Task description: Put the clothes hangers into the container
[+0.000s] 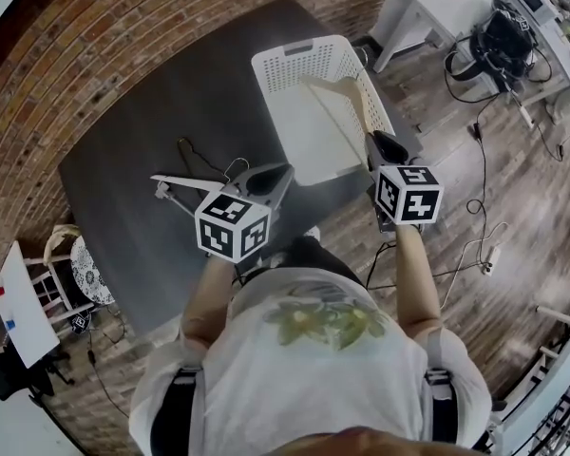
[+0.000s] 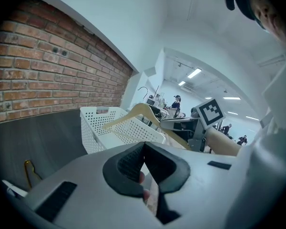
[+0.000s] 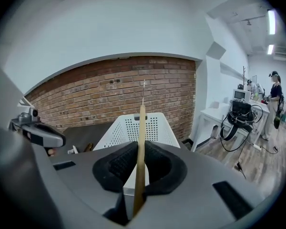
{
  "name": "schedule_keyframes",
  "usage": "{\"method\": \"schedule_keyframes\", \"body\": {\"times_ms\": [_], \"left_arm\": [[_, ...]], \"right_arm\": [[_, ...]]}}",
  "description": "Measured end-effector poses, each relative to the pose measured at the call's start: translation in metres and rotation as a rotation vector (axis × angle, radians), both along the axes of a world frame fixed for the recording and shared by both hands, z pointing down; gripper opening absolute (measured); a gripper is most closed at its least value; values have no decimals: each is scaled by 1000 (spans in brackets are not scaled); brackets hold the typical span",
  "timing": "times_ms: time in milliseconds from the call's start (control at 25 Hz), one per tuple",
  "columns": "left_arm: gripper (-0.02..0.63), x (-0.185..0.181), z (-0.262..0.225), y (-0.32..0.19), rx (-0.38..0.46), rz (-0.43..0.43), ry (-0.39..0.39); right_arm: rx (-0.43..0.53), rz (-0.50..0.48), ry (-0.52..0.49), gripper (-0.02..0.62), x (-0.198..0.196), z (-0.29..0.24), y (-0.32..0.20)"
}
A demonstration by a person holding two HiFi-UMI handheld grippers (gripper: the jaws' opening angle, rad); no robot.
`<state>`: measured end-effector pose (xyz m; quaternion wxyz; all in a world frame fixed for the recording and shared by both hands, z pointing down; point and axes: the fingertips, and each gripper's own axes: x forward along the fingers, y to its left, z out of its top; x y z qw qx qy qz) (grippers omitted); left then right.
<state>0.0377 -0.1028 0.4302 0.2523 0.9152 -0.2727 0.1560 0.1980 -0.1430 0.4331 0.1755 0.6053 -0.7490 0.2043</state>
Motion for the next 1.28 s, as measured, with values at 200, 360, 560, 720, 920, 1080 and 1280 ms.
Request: {"method": "schedule_keyframes", "body": {"times_ms": [200, 360, 560, 720, 920, 1080, 1280], "left_arm": [[29, 2, 1, -9, -2, -13, -3], [31, 1, 2, -16, -7, -26, -8], [29, -4, 5, -23, -11, -48, -13], [31, -7, 7, -30, -17, -68, -16], [31, -15, 9, -37, -23, -94, -18], [31, -19, 11, -41, -28, -108, -21], [31, -22, 14, -45, -36, -120, -23]], "right_arm": [[-28, -54, -7, 66, -7, 5, -13], [-54, -103, -8, 66, -15, 10, -23], [-85, -171, 6, 66, -26, 16, -37], [-112, -215, 16, 66, -32, 22, -49], [-157, -261, 19, 66, -42, 35, -61], [-189, -276, 2, 66, -45, 44, -67], [-212, -284, -2, 66, -48, 52, -75]]}}
